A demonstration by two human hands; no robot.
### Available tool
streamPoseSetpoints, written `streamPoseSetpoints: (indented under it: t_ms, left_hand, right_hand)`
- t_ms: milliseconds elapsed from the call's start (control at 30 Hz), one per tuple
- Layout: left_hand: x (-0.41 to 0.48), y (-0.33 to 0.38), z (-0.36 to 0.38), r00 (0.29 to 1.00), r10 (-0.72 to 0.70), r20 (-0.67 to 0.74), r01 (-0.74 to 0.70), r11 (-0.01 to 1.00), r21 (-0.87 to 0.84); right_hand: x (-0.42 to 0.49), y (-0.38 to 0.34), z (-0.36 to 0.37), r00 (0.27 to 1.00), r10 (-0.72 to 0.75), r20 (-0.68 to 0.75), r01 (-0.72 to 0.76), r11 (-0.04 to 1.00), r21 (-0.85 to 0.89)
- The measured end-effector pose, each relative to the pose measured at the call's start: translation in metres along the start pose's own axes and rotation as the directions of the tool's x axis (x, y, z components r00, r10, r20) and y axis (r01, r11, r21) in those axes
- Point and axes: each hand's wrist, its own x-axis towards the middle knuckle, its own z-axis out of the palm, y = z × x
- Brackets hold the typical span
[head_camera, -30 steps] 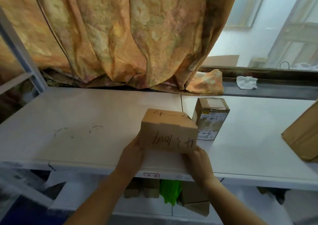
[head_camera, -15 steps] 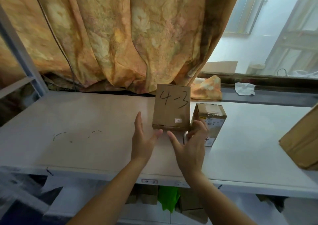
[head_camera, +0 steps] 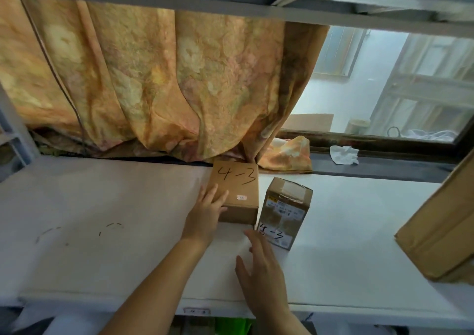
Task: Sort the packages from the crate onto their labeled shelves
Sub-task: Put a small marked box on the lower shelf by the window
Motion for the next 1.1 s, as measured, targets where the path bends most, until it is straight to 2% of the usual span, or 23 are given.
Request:
streamPoseSetpoints:
  t_ms: [133,200,267,333,400,500,567,700,833,967,1033,1100]
  left_hand:
    - [-0.027,-0.015,-0.004,0.993,0.032,-0.117,-0.040,0.997,-0.067]
    - [-0.039,-0.021,-0.009,0.989,0.009,-0.148,-0.029,0.991,-0.133]
    - [-0.047,-0.029,-0.012,0.985,0.021,-0.172,-0.047,0.988,-0.148]
    - [-0.053,-0.036,-0.014,0.985,0.033,-0.172,-0.062,0.985,-0.163]
    - [-0.059,-0.041,-0.015,0.982,0.035,-0.188,-0.073,0.977,-0.200]
    - [-0.076,-0.040,-0.020,0.986,-0.028,-0.162,-0.027,0.944,-0.328]
    - [-0.086,-0.036,-0.023,0.984,-0.068,-0.165,-0.001,0.923,-0.386]
    - [-0.090,-0.034,-0.027,0.971,-0.071,-0.228,0.002,0.957,-0.289]
    - [-0.093,-0.031,-0.030,0.973,-0.144,-0.180,0.055,0.903,-0.426]
    - [-0.097,-0.015,-0.032,0.962,-0.254,-0.105,0.136,0.772,-0.621]
    - [-0.096,-0.008,-0.030,0.958,-0.281,-0.065,0.179,0.757,-0.629]
    - [-0.097,-0.004,-0.028,0.955,-0.292,-0.046,0.211,0.782,-0.586]
  right_hand:
    - [0.009,-0.015,0.008,1.000,-0.003,0.031,0.005,0.999,-0.040]
    - [0.013,-0.022,0.017,0.999,-0.009,-0.034,0.006,0.996,-0.092]
    - [0.018,-0.026,0.025,0.994,0.032,-0.105,-0.038,0.998,-0.055]
    - [0.025,-0.029,0.026,0.993,0.071,-0.095,-0.074,0.997,-0.029]
    - [0.029,-0.025,0.026,0.997,0.080,-0.014,-0.080,0.997,0.004]
    - [0.029,-0.016,0.026,0.999,-0.018,0.027,0.016,0.998,0.054]
    - [0.026,-0.011,0.024,0.998,-0.062,0.000,0.062,0.996,0.065]
    - [0.021,0.000,0.020,0.980,-0.155,-0.121,0.160,0.987,0.031]
    - [0.013,0.008,0.020,0.969,-0.181,-0.167,0.188,0.982,0.026]
    - [0.001,0.015,0.019,0.965,-0.164,-0.204,0.181,0.982,0.063]
    - [-0.007,0.018,0.016,0.967,-0.167,-0.193,0.184,0.980,0.075]
    - [-0.013,0.021,0.015,0.967,-0.184,-0.174,0.197,0.978,0.061]
